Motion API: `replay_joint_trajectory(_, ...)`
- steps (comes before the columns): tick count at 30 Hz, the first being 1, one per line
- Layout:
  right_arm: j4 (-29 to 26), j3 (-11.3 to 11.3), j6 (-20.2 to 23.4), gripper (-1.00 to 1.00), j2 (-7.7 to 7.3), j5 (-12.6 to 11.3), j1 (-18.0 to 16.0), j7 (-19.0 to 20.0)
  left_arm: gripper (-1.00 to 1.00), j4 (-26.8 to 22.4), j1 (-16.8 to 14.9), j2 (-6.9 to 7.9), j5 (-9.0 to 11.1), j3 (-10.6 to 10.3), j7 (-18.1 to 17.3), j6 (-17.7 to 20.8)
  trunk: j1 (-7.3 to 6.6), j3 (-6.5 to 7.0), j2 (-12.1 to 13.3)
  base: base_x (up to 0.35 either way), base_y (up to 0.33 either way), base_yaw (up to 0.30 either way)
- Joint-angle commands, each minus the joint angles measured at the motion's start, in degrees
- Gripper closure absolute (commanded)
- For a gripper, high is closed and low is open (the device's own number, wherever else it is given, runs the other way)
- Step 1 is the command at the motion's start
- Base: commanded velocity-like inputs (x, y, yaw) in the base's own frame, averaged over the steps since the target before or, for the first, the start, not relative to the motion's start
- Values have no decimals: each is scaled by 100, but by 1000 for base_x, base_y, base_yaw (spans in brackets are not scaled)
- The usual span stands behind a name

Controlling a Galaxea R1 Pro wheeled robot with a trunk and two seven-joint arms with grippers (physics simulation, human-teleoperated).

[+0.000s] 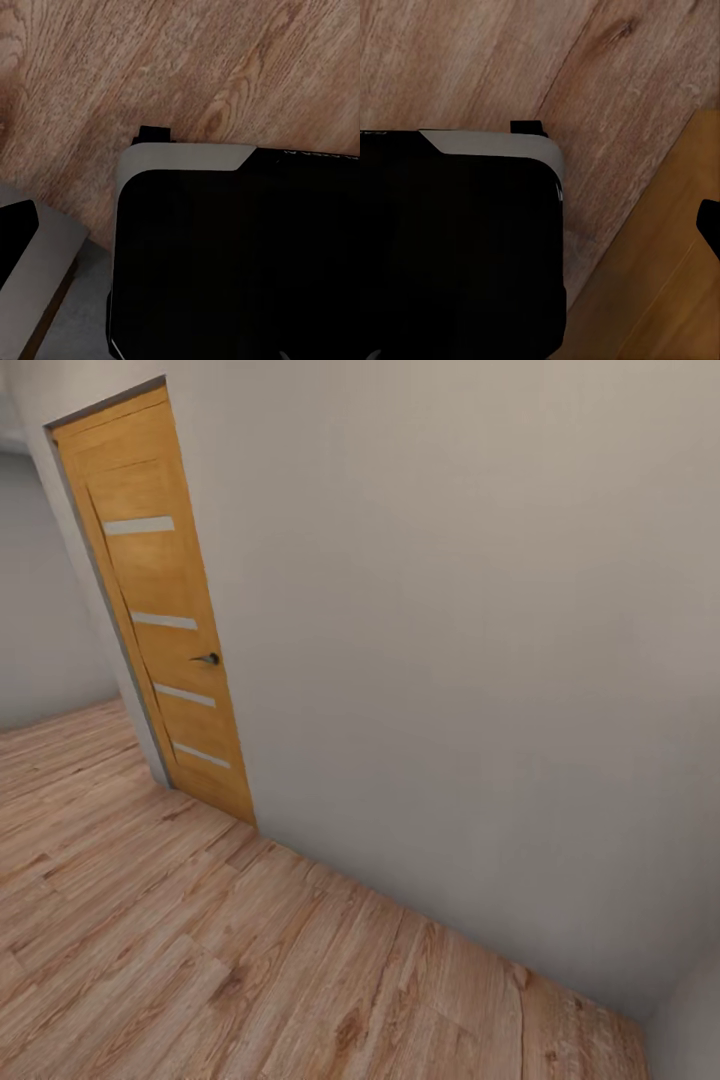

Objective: Move the two storage containers from the living room to the garage. In the garage, place one container on the floor and stack the other container on top of it (either order is fine).

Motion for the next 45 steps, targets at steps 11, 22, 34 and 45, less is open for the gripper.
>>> replay_joint_trajectory(11, 16, 52, -27, -100, 1, -51, -5, -6, -100, 7, -4, 1, 52, -8, -27, -11, 0, -7, -5, 73, 0, 2)
replay_joint_trajectory(22, 16, 54, -25, -100, 9, -51, -5, -6, -100, 7, -4, 1, 58, -10, -23, -12, 0, -7, -5, 170, 0, 6)
replay_joint_trajectory(34, 16, 54, -24, -100, 10, -47, -5, -6, -100, 7, -4, 1, 59, -10, -22, -13, 0, -7, -5, 0, 0, 239)
replay_joint_trajectory(45, 16, 54, -24, -100, 10, -49, -5, -6, -100, 7, -4, 1, 59, -8, -22, -18, 0, -7, -5, 0, 0, 269)
